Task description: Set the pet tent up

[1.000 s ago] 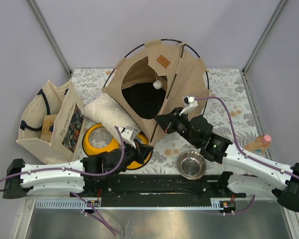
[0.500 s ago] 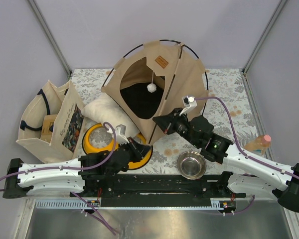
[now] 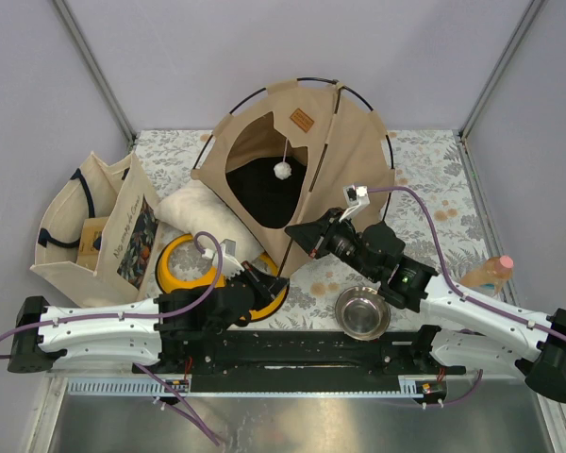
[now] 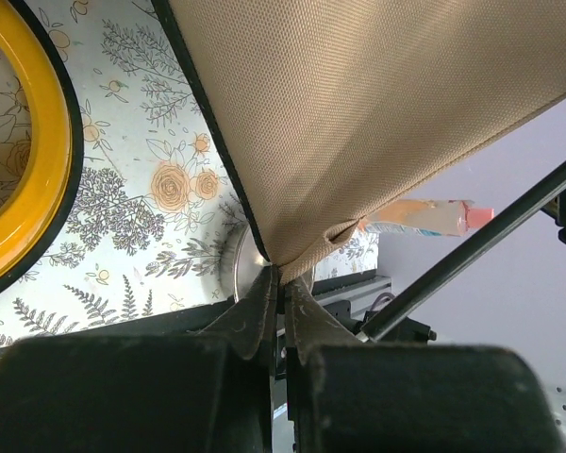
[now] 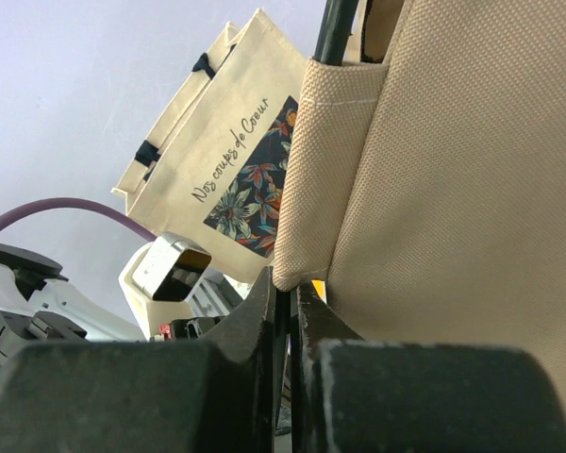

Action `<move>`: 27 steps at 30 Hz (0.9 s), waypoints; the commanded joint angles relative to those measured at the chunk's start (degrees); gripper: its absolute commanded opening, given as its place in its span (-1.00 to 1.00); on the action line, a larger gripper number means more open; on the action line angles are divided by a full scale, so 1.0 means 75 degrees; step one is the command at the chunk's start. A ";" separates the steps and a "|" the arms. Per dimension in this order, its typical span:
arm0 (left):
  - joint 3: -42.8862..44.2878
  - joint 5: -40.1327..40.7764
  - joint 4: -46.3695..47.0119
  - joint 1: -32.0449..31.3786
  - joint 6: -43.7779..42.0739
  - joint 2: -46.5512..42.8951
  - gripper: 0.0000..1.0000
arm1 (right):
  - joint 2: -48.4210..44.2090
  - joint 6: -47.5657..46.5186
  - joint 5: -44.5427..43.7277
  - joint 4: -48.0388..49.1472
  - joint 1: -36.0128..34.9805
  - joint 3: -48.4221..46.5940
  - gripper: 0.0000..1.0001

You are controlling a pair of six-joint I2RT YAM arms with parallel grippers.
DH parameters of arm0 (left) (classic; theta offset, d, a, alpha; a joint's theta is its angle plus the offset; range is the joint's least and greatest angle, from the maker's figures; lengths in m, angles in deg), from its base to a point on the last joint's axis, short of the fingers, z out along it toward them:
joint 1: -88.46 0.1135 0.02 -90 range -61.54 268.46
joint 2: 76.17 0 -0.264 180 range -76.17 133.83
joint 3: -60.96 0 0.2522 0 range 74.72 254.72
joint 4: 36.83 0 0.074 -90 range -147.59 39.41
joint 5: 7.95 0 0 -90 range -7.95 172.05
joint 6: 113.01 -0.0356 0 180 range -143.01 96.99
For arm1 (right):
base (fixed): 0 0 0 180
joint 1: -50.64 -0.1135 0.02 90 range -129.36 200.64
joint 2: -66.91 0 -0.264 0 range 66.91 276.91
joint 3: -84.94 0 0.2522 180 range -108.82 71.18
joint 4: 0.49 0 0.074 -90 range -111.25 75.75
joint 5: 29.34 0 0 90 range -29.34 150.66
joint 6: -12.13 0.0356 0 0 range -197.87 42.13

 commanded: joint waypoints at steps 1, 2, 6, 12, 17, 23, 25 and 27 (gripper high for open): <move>0.0345 -0.0109 -0.0116 -0.0189 0.0246 -0.0035 -1.00 | 0.0001 -0.0046 -0.0045 0.1008 0.0214 0.0126 -1.00; 0.0345 -0.0086 -0.0093 -0.0178 0.0269 -0.0046 -1.00 | 0.0001 -0.0035 0.0036 0.1020 0.0214 0.0196 -1.00; 0.0380 0.0043 0.0036 -0.0178 0.0304 -0.0117 -1.00 | 0.0083 0.0024 0.0294 0.1067 0.0226 0.0407 -1.00; 0.0451 0.0114 0.0281 -0.0178 0.0223 -0.0105 -1.00 | 0.0153 0.0094 0.0576 0.0997 0.0203 0.0642 -1.00; 0.0463 0.0137 0.0364 -0.0178 0.0210 -0.0023 -1.00 | 0.0177 0.0176 0.0775 0.0669 0.0191 0.0596 -0.63; 0.0334 0.0195 0.0376 -0.0178 0.0281 -0.0093 -1.00 | -0.0232 0.0492 0.0892 -0.0080 0.0202 0.0630 -0.06; 0.0322 0.0207 0.0388 -0.0178 0.0258 -0.0105 -1.00 | -0.0385 0.0668 0.0963 -0.0245 0.0191 0.0770 0.04; 0.0333 0.0219 0.0364 -0.0178 0.0258 -0.0105 -1.00 | -0.0572 0.0774 0.0963 -0.0362 0.0191 0.0923 0.14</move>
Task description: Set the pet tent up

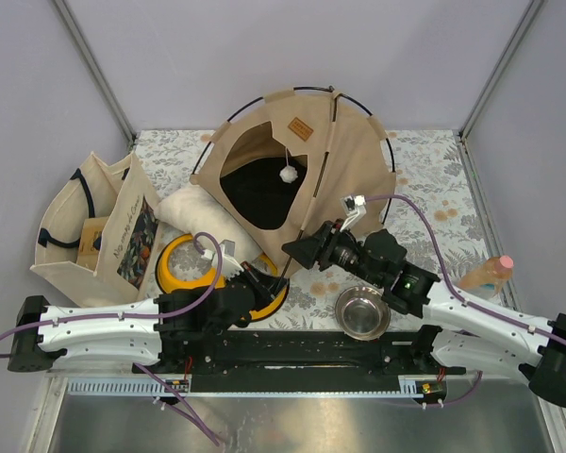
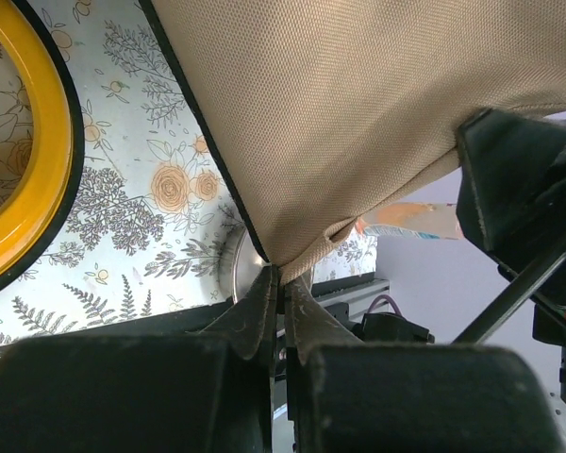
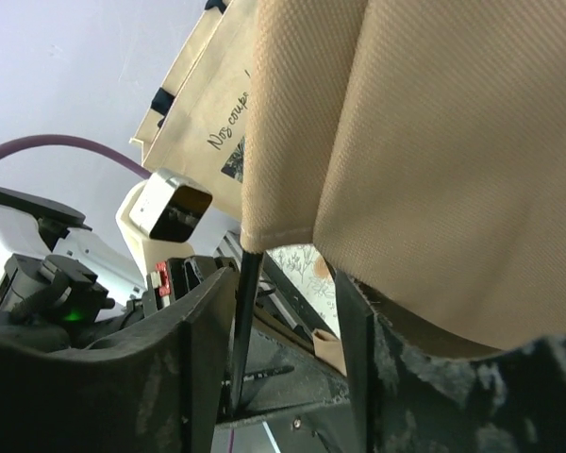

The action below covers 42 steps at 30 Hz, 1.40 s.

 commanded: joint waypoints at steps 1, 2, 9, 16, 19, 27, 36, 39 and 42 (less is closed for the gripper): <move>0.0281 0.0056 0.0449 -0.0128 0.0115 -0.0088 -1.00 | -0.0439 0.0264 -0.0063 -0.0596 0.0109 0.0317 0.15; 0.0269 0.0044 0.0414 -0.0140 0.0126 -0.0076 -1.00 | -0.0486 0.0299 0.0181 -0.0608 0.0109 0.0364 0.14; 0.0164 0.0032 0.0390 -0.0128 0.0185 -0.0088 -1.00 | -0.0557 0.0545 0.1014 -0.0257 0.0109 0.0657 0.26; 0.0164 0.0044 0.0367 -0.0128 0.0173 -0.0029 -1.00 | -0.0498 0.0768 0.1554 0.0177 -0.0007 0.0763 0.11; 0.0187 0.0044 0.0355 -0.0116 0.0162 -0.0041 -1.00 | -0.0405 0.0757 0.1543 0.0201 -0.0183 0.0751 -0.03; 0.0187 0.0009 0.0297 -0.0116 0.0138 -0.0029 -1.00 | -0.0147 0.0464 0.1133 0.0165 -0.0992 0.0657 -0.03; 0.0117 -0.0073 0.0203 -0.0116 0.0057 -0.0064 -1.00 | -0.0450 0.0195 0.0279 -0.0184 -0.1121 0.0681 -1.00; 0.0047 -0.0225 0.0132 -0.0116 -0.0294 -0.0099 -1.00 | -0.0825 -0.0191 -0.0634 -0.0758 -0.1109 0.0494 -1.00; -0.0035 -0.0459 0.0214 -0.0128 -0.0950 -0.0053 -1.00 | -0.1130 -0.0543 -0.1677 -0.1123 -0.1109 0.0318 -1.00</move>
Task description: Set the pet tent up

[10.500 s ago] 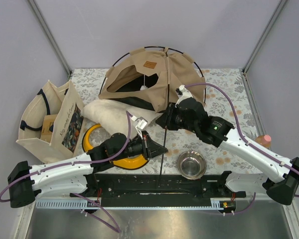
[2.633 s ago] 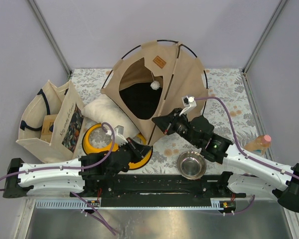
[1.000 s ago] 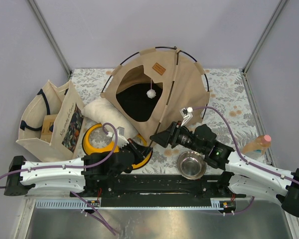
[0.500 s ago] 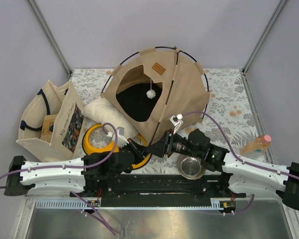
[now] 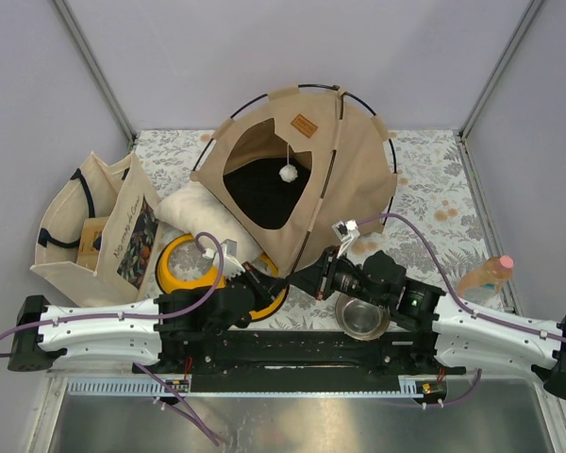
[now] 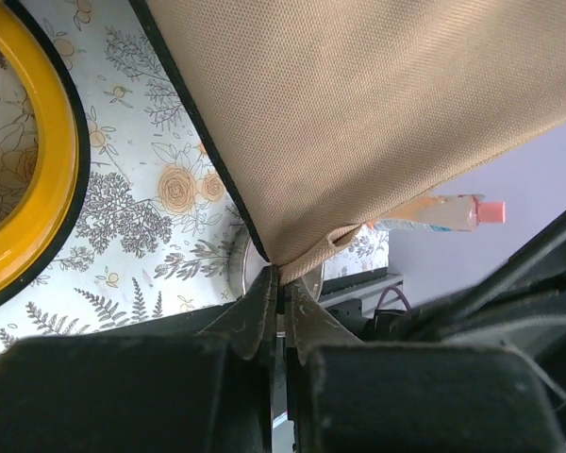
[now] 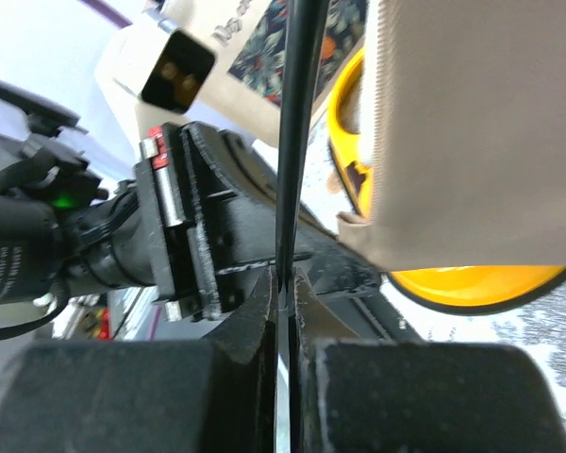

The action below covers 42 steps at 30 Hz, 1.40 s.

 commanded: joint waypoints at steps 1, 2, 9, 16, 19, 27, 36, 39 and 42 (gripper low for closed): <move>-0.0056 -0.0529 0.0238 -0.0076 -0.0901 -0.0032 -1.00 | -0.0460 -0.0760 -0.2122 -0.0613 0.0030 -0.0440 -1.00; -0.0079 -0.0565 0.0273 -0.0076 -0.1077 0.0003 -1.00 | -0.0507 -0.0841 -0.2298 -0.0625 0.0042 -0.0487 -1.00; -0.0173 -0.0963 0.0718 -0.0087 -0.2577 0.0378 -1.00 | -0.0227 -0.1147 -0.3002 -0.0345 0.0042 -0.0909 -1.00; -0.0150 -0.0964 0.0765 -0.0158 -0.3352 0.0601 -1.00 | 0.0019 -0.1405 -0.3436 -0.0297 0.0042 -0.1319 -1.00; -0.0173 -0.0952 0.0754 -0.0169 -0.3376 0.0601 -1.00 | -0.0027 -0.1416 -0.3647 -0.0321 0.0030 -0.1308 -1.00; -0.0150 -0.0952 0.0765 -0.0216 -0.3329 0.0788 -1.00 | -0.0109 -0.1182 -0.4362 -0.0415 0.0042 -0.1226 -1.00; 0.0002 -0.1011 0.0765 -0.0240 -0.3352 0.1034 -1.00 | -0.0168 -0.1263 -0.4667 -0.0286 0.0042 -0.1249 -1.00; 0.0026 -0.0987 0.0765 -0.0251 -0.3364 0.1046 -1.00 | -0.0168 -0.1358 -0.4655 -0.0367 0.0042 -0.1272 -1.00; 0.0026 -0.0987 0.0765 -0.0251 -0.3364 0.0999 -1.00 | -0.0226 -0.1335 -0.4679 -0.0496 0.0042 -0.1179 -1.00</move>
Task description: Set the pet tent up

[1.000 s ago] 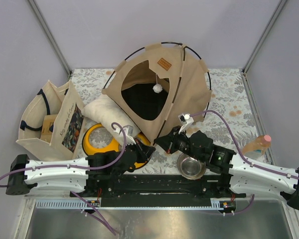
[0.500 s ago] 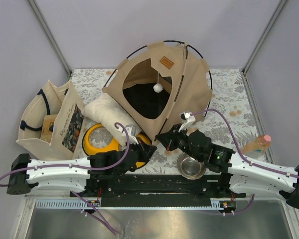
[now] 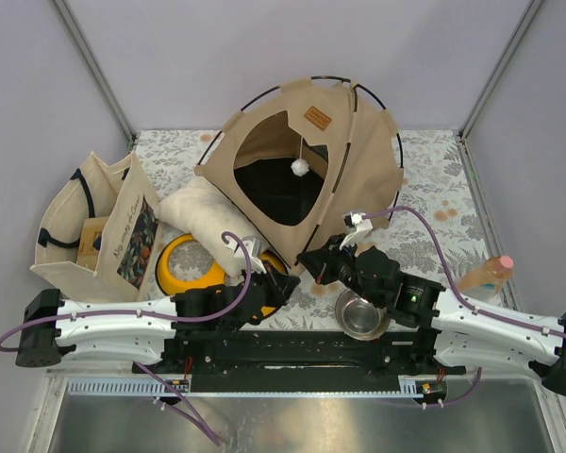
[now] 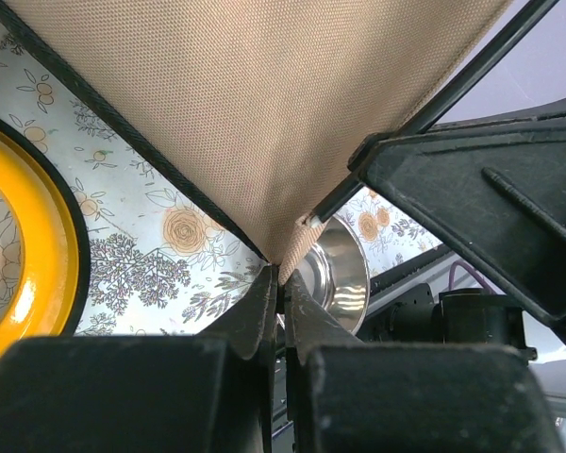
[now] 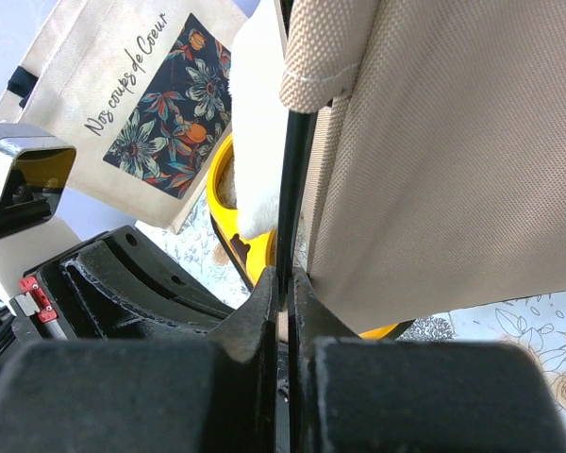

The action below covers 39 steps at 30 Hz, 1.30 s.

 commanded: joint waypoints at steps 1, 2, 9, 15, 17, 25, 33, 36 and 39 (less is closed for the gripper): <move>0.0009 -0.0760 -0.0951 -0.0283 -0.0214 0.0081 -1.00 | -0.0334 -0.0221 -0.1692 0.0760 0.0176 -0.0389 -1.00; 0.0009 -0.0737 -0.0951 -0.0283 -0.0214 0.0081 -1.00 | -0.0357 -0.0186 -0.1727 0.0736 0.0187 -0.0354 -1.00; 0.0009 -0.0807 -0.0940 -0.0295 -0.0190 0.0257 -1.00 | -0.0218 -0.0115 -0.1903 0.0666 0.0187 -0.0622 -1.00; 0.0020 -0.0772 -0.0951 -0.0307 -0.0179 0.0257 -1.00 | 0.0006 -0.0092 -0.1856 0.0677 0.0199 -0.0846 -1.00; 0.0044 -0.0772 -0.0940 -0.0307 -0.0202 0.0257 -1.00 | -0.0006 -0.0034 -0.1856 0.0689 0.0199 -0.0799 -1.00; 0.0056 -0.0772 -0.0963 -0.0319 -0.0261 0.0269 -1.00 | -0.0065 -0.0022 -0.1856 0.0595 0.0199 -0.0752 -1.00; 0.0067 -0.0631 -0.1010 -0.0319 -0.0202 0.0152 -1.00 | -0.0357 -0.0022 -0.1621 0.0197 0.0199 -0.0495 -1.00; 0.0079 -0.0584 -0.1068 -0.0330 -0.0225 0.0105 -1.00 | -0.0486 -0.0010 -0.1540 0.0045 0.0199 -0.0354 -1.00; 0.0090 -0.0572 -0.1069 -0.0319 -0.0272 0.0105 -1.00 | -0.0592 -0.0010 -0.1446 -0.0026 0.0199 -0.0225 -1.00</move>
